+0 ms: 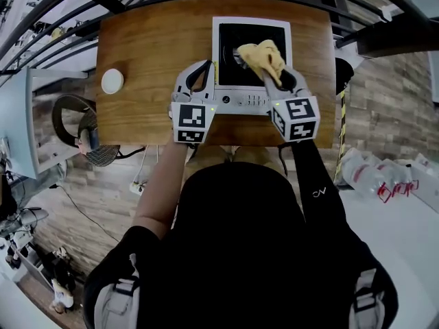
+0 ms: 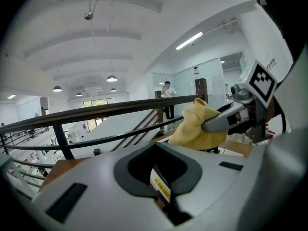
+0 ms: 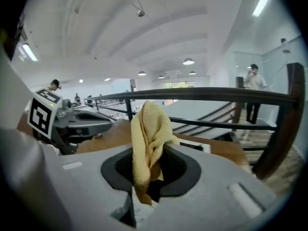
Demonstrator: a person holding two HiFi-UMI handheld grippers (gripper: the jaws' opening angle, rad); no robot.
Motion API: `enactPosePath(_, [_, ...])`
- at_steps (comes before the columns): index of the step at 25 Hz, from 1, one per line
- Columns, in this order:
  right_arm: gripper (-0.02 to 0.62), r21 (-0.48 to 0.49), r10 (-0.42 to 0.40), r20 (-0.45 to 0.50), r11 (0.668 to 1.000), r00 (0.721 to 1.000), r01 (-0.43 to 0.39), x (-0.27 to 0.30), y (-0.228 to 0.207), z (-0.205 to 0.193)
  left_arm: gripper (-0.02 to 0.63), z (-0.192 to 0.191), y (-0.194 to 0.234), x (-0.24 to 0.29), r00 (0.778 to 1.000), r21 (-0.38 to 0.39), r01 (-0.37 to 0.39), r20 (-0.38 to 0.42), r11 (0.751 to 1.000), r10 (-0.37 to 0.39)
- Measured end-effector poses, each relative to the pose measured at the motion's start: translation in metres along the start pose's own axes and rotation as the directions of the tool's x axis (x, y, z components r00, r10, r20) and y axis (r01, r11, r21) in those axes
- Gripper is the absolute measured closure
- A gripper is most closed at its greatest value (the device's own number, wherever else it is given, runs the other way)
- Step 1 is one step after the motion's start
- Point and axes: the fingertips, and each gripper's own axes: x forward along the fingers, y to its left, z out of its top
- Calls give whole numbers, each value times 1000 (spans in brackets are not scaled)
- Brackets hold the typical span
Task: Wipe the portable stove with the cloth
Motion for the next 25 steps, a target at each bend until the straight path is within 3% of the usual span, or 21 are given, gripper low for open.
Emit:
enactPosePath(2, [515,-40,133,-8,990,991,-133,15,57,-2,600,-6,5,-9,1000,-5,-25,-10,1000,25])
enactPosePath(5, [515,-97,287,-77,951,955,-294,31,124,-22,600,-16,12,-22,998,-16,-63,-32,998,63])
enactPosePath(7, [515,-102,340,-144,929,929,-355,34,146,-46,600,-23,14,-28,996,-23,-81,-45,996,80])
enactPosePath(9, [515,-104,340,-204,925,918,-366,32,149,-68,600,-27,12,-31,995,-31,-87,-50,996,86])
enactPosePath(13, [515,-118,271,-249,944,930,-307,16,121,-91,600,-25,0,-28,997,-36,-73,-37,997,72])
enactPosePath(18, [515,-107,108,-257,984,960,-139,-26,44,-107,600,-11,-33,-10,1000,-34,-12,-3,999,12])
enactPosePath(25, [515,-73,-84,-279,995,957,66,-80,-36,-134,600,17,-74,12,996,3,75,48,997,-75])
